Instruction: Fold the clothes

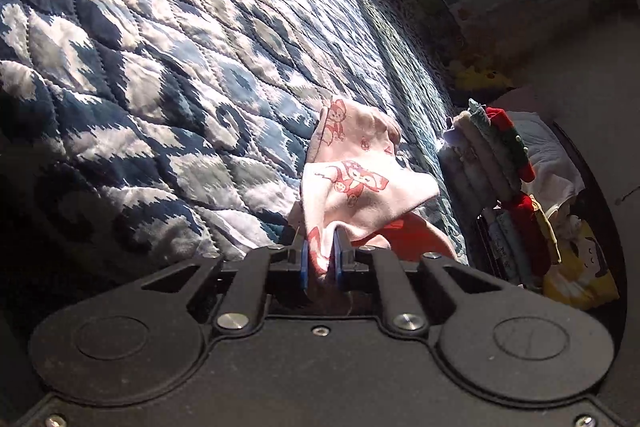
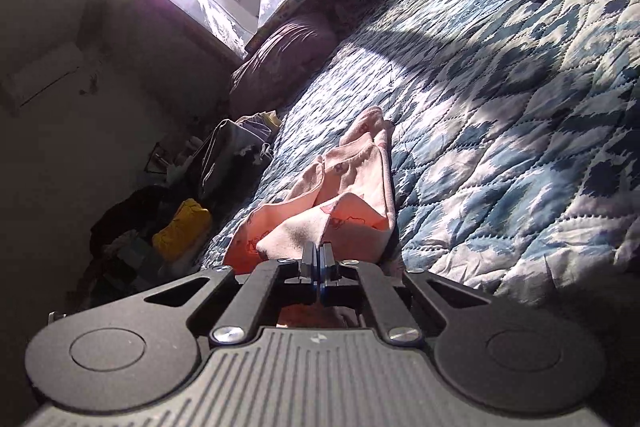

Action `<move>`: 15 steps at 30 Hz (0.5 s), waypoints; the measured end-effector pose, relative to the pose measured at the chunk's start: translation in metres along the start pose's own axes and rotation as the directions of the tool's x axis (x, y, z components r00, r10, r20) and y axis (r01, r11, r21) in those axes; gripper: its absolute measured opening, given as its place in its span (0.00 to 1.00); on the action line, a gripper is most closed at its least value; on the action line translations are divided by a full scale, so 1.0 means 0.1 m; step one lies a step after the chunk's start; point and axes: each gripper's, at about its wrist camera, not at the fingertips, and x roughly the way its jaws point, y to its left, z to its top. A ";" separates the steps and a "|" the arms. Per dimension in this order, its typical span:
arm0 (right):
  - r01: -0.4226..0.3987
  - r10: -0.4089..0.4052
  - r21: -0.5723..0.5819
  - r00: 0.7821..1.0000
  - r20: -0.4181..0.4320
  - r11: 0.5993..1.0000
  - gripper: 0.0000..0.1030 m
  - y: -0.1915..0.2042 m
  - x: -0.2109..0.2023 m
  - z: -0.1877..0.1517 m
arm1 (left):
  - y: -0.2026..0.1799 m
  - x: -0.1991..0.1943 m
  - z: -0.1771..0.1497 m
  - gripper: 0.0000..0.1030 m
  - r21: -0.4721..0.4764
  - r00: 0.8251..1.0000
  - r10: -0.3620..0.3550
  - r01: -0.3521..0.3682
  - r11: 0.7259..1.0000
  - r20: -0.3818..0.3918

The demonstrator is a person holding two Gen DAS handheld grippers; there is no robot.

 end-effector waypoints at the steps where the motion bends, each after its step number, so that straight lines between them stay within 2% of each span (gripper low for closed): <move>1: 0.005 -0.005 -0.001 1.000 -0.001 1.000 0.04 0.00 0.01 -0.01 | 0.08 0.00 -0.02 0.09 -0.033 1.000 0.011 -0.011 0.999 -0.013; 4: -0.015 0.015 0.022 1.000 -0.001 1.000 0.09 0.00 0.05 -0.02 | 0.22 0.00 -0.09 0.09 -0.094 0.999 0.023 -0.027 0.995 -0.045; 5: -0.018 0.018 0.037 1.000 0.003 0.999 0.15 0.00 0.05 -0.03 | 0.23 -0.01 -0.10 0.09 -0.102 0.998 0.026 -0.031 0.994 -0.049; 6: -0.016 0.016 0.046 1.000 0.005 0.999 0.36 -0.01 0.05 -0.03 | 0.23 -0.01 -0.10 0.09 -0.107 0.998 0.018 -0.024 0.994 -0.054; 7: -0.016 0.015 0.051 1.000 0.005 0.999 0.64 -0.01 0.05 -0.04 | 0.23 -0.01 -0.09 0.09 -0.108 0.998 0.006 -0.012 0.994 -0.061; 8: -0.007 0.007 0.054 1.000 0.003 0.998 0.74 -0.01 0.06 -0.05 | 0.24 -0.03 -0.08 0.11 -0.112 0.998 0.013 -0.019 0.994 -0.057; 9: 0.006 -0.006 0.056 1.000 -0.001 0.998 0.78 -0.01 0.07 -0.05 | 0.25 -0.04 -0.07 0.13 -0.115 0.998 0.018 -0.024 0.993 -0.054; 10: 0.014 -0.013 0.057 1.000 -0.011 0.998 0.78 -0.01 0.08 -0.06 | 0.26 -0.05 -0.07 0.15 -0.115 0.998 0.009 -0.016 0.993 -0.056; 12: 0.027 -0.025 0.056 0.999 -0.037 0.998 0.78 0.00 0.11 -0.09 | 0.27 -0.04 -0.07 0.26 -0.114 0.998 0.003 -0.010 0.993 -0.059; 14: 0.042 -0.039 0.045 0.998 -0.057 0.998 0.78 0.01 0.12 -0.11 | 0.29 -0.03 -0.08 0.45 -0.112 0.998 -0.005 -0.001 0.994 -0.060; 15: 0.053 -0.051 0.020 0.996 -0.066 0.998 0.78 0.04 0.13 -0.14 | 0.30 -0.02 -0.08 0.47 -0.111 0.998 -0.013 0.006 0.994 -0.060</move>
